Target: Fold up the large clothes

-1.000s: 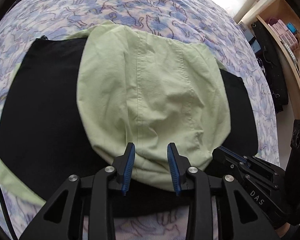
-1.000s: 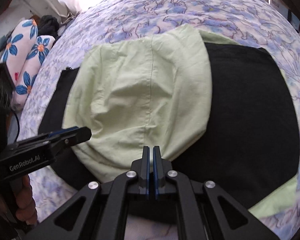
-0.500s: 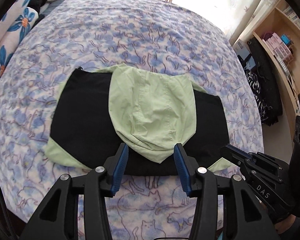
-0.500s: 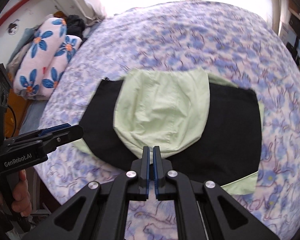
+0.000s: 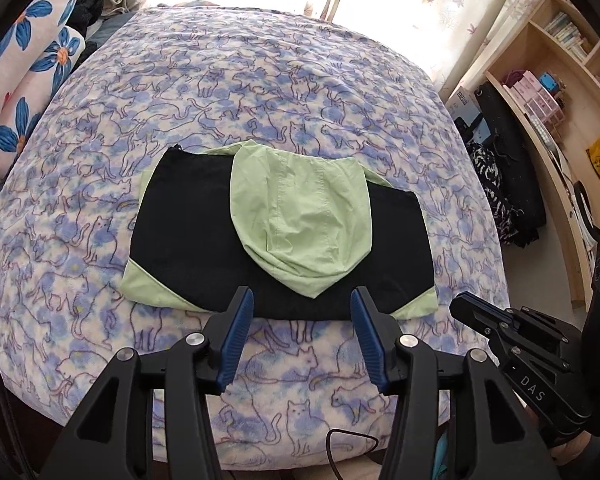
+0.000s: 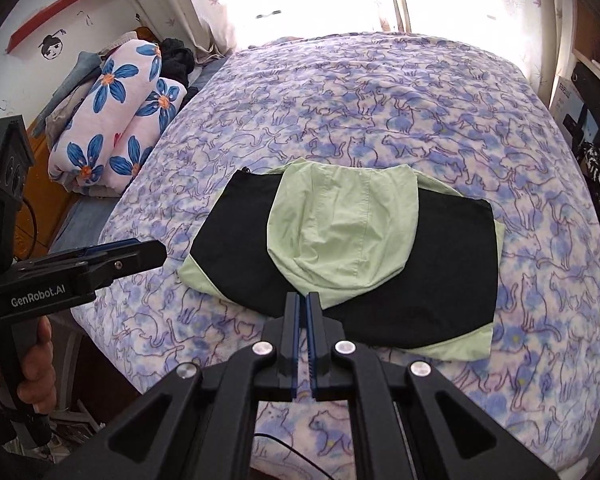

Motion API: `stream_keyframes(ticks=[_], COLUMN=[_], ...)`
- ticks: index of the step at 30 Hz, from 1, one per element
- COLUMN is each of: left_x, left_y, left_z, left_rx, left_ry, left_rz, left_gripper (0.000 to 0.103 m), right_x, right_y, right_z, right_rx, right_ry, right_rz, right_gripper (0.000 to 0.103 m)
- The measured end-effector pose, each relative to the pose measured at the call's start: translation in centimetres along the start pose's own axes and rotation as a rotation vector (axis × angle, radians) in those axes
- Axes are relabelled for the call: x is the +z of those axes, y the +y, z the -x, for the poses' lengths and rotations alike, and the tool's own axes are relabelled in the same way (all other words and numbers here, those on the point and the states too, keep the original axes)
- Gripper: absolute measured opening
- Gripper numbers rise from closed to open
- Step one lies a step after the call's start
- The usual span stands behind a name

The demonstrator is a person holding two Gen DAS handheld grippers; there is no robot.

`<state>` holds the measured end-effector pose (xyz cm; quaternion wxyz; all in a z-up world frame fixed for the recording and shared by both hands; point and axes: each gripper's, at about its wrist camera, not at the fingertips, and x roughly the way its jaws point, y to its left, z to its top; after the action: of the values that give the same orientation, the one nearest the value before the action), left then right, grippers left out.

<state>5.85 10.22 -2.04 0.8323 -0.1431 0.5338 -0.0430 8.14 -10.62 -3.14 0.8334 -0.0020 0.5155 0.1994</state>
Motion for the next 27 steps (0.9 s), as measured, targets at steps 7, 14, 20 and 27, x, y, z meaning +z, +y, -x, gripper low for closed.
stream_keyframes(ticks=[7,14,20,27], left_x=[-2.7,-5.3,-7.1,-8.6], left_y=[1.5,4.4,7.8,12.3], left_z=[0.8,-1.3,-5.0,-10.9], left_rx=[-0.041,-0.059,-0.082,-0.132], left_ry=[0.036,0.105,0.160,0.135], left_rz=[-0.042,-0.019,0.088,0.244], left_gripper=[0.054,0.054,0.054,0.054], right_x=[-2.7,-5.8,-6.5,-5.4], right_y=[2.1,2.9,3.2,3.1], right_z=[1.9,0.6,-2.9,-8.1], right_rx=[-0.060,-0.101,-0.101,-0.096], right_ry=[-0.026,0.015,0.049,0.033], right_rz=[-0.046,-0.103,-0.108,-0.062], right_gripper=[0.003,0.003,0.003,0.003])
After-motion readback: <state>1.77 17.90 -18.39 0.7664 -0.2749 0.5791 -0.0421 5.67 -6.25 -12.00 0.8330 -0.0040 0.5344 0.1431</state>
